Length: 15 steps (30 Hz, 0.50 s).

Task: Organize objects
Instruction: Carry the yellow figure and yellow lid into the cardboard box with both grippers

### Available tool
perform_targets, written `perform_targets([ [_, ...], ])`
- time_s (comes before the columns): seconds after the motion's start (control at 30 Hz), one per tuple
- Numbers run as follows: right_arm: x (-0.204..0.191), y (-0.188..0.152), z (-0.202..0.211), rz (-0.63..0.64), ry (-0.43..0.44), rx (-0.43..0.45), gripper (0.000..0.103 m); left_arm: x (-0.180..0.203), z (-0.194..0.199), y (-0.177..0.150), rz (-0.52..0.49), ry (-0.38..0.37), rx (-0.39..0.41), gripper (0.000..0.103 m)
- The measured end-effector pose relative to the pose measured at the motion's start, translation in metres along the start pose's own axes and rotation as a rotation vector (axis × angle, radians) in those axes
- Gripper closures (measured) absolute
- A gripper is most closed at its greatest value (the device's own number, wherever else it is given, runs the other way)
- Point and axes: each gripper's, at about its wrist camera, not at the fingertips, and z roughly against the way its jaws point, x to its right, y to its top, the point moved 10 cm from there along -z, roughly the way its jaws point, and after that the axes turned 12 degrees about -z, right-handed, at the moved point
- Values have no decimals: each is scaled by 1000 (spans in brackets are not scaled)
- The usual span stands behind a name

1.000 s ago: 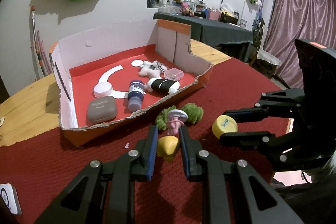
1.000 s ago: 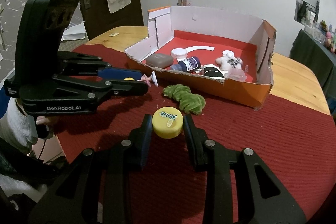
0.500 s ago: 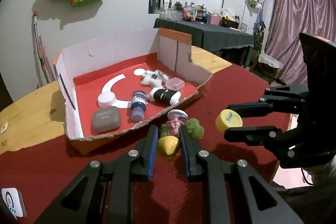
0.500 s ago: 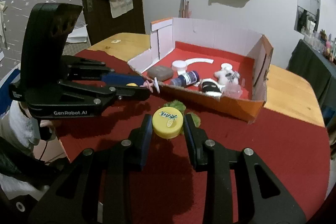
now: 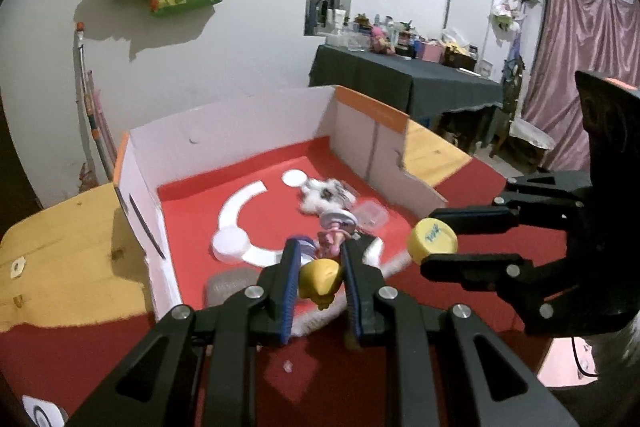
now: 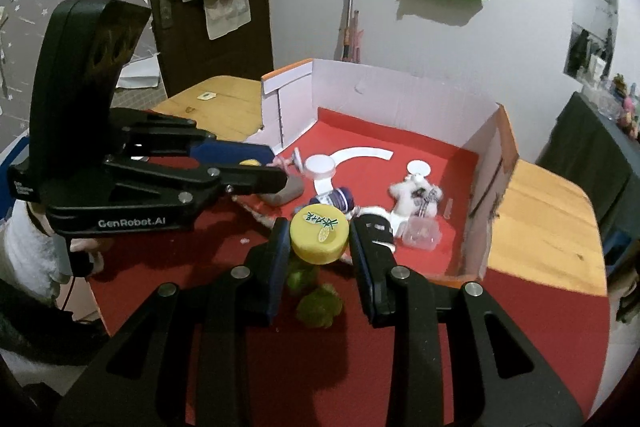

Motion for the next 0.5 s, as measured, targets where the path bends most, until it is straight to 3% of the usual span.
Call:
perform_targets([
  [0.5,41,27,-94,-11,-13,-237,74,-53,-77,15,17,8,-156,81],
])
